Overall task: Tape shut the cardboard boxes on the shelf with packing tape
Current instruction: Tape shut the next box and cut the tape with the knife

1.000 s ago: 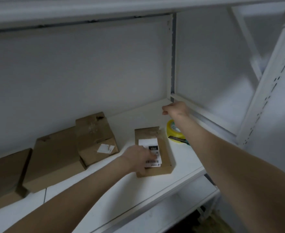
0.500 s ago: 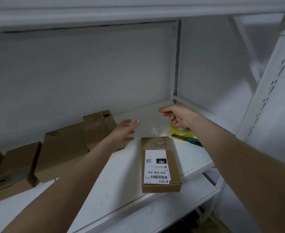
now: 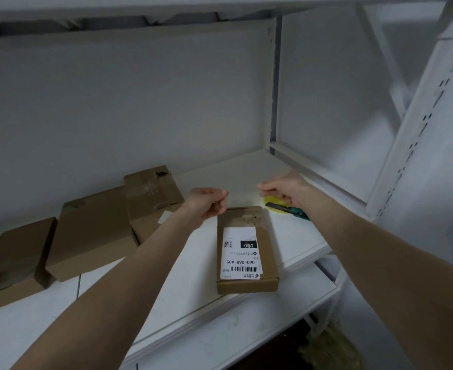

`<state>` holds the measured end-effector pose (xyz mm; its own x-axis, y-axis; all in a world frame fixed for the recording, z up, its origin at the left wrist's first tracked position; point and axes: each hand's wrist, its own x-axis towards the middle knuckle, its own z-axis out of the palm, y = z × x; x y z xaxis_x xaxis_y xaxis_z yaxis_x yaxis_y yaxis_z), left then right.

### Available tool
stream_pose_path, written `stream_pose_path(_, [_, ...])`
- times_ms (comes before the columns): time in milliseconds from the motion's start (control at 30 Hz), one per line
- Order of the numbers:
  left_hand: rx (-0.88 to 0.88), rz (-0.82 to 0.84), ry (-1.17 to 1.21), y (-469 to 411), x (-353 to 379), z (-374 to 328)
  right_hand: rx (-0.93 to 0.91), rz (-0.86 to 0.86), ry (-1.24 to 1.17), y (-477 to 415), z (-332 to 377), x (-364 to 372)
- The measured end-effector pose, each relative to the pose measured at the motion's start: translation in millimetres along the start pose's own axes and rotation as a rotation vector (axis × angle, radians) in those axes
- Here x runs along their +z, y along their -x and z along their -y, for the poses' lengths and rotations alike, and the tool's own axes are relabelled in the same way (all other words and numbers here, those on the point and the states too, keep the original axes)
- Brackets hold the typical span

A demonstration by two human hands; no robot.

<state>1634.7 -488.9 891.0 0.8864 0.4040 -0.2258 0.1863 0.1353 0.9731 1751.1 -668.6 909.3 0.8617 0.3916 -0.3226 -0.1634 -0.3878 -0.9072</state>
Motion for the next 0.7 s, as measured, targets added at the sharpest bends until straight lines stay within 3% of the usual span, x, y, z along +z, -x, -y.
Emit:
stream_pose_path(333, [0.048, -0.291, -0.444, -13, 5, 30, -0.008, -0.138, 0.317, -25, -40, 26])
stream_pose_path(700, [0.086, -0.316, -0.755, -30, 15, 40, -0.023, -0.260, 0.601, -30, -45, 34])
